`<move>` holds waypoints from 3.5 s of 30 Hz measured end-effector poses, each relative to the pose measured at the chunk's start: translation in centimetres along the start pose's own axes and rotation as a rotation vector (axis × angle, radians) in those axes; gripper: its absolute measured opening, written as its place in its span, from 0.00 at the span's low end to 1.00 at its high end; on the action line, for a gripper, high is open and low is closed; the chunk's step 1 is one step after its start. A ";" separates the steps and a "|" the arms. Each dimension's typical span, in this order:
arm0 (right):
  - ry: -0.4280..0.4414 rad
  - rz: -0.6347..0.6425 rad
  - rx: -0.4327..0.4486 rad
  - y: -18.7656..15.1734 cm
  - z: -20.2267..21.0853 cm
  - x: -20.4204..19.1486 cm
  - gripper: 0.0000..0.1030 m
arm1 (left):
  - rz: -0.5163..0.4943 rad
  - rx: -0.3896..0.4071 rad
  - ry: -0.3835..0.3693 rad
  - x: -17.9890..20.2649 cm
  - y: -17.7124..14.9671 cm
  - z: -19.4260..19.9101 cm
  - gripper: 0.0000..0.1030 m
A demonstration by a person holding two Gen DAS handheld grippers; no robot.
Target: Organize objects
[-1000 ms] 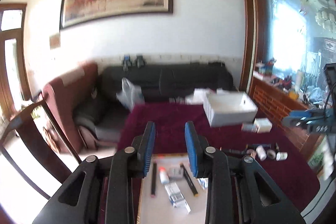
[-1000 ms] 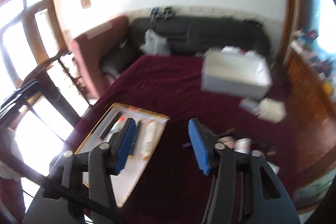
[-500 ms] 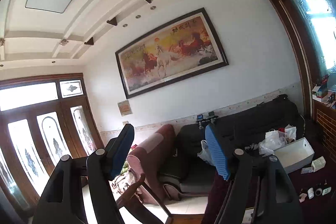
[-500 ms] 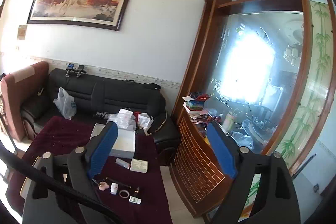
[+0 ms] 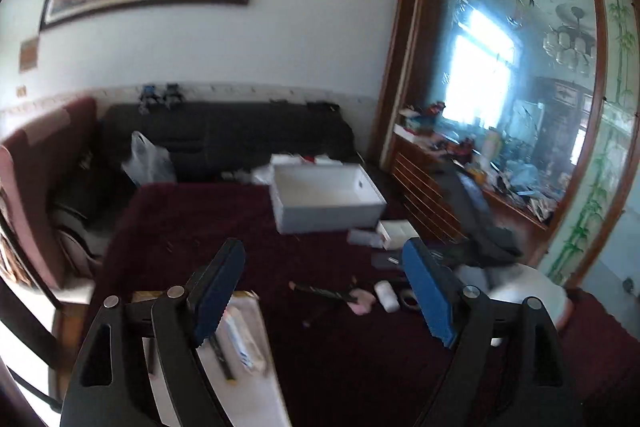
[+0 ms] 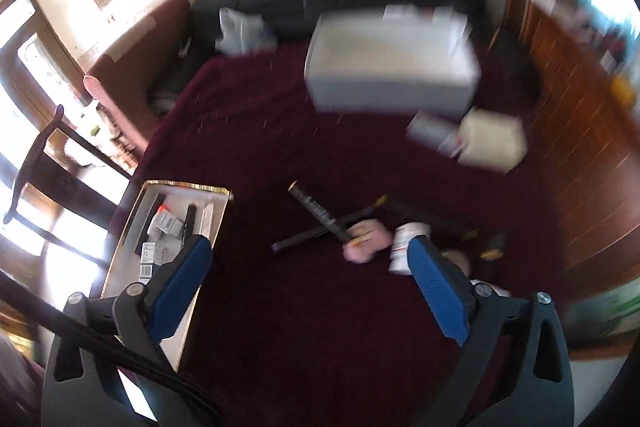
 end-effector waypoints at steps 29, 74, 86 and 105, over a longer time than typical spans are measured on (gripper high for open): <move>0.308 -0.033 -0.237 -7.4 -9.8 0.7 0.91 | 0.220 -0.259 -0.172 -8.7 -9.0 -13.2 0.74; 0.191 -0.293 0.244 -8.7 -9.4 12.2 0.91 | 0.149 -0.429 0.128 2.4 -12.5 -23.3 0.11; 0.113 -0.195 0.125 -7.5 -9.8 5.1 0.91 | 0.196 -0.269 -0.023 -1.1 -12.4 -13.5 0.11; -0.283 -0.183 0.011 -3.4 -15.4 2.4 0.21 | 0.359 -0.188 0.054 -12.6 -15.8 -7.4 0.11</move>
Point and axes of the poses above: each gripper's, at about its wrist camera, not at the fingertips, and z roughly against the way its jaws point, x to its right, y to its top, the point moved 5 cm from there along -z, roughly the way its jaws point, and after that the axes turned 12 degrees about -x, right-handed, at the moved point
